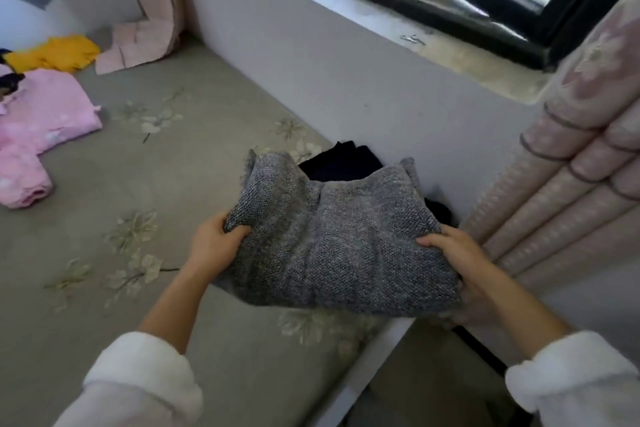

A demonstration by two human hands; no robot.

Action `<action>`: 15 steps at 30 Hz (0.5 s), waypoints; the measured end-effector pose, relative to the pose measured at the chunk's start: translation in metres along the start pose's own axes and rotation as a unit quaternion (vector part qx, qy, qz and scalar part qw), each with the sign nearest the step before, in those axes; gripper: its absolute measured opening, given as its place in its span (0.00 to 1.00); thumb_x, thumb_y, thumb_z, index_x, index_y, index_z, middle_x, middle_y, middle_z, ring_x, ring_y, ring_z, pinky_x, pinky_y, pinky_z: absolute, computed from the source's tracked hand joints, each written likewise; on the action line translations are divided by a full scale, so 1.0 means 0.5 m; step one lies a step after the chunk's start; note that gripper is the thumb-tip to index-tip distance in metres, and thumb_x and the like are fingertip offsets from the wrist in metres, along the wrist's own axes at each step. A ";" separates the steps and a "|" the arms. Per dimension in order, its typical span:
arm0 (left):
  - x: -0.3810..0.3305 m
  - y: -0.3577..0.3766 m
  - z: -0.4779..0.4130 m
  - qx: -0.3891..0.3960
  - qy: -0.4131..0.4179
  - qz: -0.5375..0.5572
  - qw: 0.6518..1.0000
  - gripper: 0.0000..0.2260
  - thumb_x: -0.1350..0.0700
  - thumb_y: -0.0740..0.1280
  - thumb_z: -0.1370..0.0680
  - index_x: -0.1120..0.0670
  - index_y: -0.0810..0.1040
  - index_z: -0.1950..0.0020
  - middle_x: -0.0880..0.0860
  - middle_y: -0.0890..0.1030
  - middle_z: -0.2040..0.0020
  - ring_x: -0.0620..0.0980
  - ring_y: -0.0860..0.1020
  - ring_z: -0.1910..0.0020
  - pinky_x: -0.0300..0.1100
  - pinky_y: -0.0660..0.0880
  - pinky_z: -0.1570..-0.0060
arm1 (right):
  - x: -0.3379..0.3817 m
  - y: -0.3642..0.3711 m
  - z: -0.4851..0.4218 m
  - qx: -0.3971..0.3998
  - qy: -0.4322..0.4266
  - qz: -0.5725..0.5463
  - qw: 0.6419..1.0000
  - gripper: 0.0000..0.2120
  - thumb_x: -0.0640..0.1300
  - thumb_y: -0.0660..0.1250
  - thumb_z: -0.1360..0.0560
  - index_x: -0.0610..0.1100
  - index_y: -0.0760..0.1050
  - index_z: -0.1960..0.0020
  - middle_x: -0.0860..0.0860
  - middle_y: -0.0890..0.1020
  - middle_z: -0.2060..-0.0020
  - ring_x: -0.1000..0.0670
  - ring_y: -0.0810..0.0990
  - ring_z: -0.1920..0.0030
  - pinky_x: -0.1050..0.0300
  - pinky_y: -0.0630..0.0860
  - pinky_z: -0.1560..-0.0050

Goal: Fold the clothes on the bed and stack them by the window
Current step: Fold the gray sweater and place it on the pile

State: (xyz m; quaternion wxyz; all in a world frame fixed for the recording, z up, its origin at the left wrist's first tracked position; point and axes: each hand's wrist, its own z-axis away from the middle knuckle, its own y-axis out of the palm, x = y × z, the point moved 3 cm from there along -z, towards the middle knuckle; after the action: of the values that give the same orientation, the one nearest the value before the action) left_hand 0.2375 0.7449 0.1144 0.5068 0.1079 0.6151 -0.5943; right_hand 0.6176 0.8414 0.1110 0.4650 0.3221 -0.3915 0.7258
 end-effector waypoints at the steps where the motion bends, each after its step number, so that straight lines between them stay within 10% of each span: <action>1: -0.030 0.017 -0.034 -0.002 0.014 -0.013 1.000 0.02 0.56 0.67 0.23 0.49 0.76 0.52 0.49 0.79 0.59 0.50 0.76 0.60 0.44 0.71 0.60 | 0.005 -0.022 -0.017 0.001 -0.008 0.003 1.000 0.10 0.37 0.71 0.29 0.51 0.79 0.53 0.57 0.85 0.62 0.55 0.84 0.61 0.57 0.76 0.59; 11: -0.244 0.203 -0.346 -0.022 0.128 -0.007 0.992 0.04 0.59 0.65 0.24 0.55 0.78 0.51 0.53 0.78 0.59 0.56 0.78 0.56 0.46 0.71 0.59 | -0.058 -0.084 -0.157 -0.013 0.007 -0.044 0.999 0.22 0.33 0.72 0.28 0.58 0.72 0.45 0.68 0.82 0.56 0.67 0.80 0.56 0.74 0.75 0.63; 15: -0.210 0.287 -0.421 -0.030 0.026 -0.092 0.995 0.22 0.44 0.62 0.21 0.47 0.66 0.28 0.59 0.68 0.30 0.61 0.65 0.30 0.61 0.61 0.32 | -0.143 -0.058 -0.202 -0.084 0.056 0.019 0.995 0.16 0.36 0.71 0.27 0.49 0.71 0.43 0.56 0.81 0.48 0.53 0.80 0.47 0.59 0.77 0.51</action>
State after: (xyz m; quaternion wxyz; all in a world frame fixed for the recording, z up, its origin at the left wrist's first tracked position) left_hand 0.2875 1.0102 0.0577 0.4370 0.0512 0.6531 -0.6164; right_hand 0.6598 0.9063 0.0105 0.4974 0.2331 -0.4308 0.7160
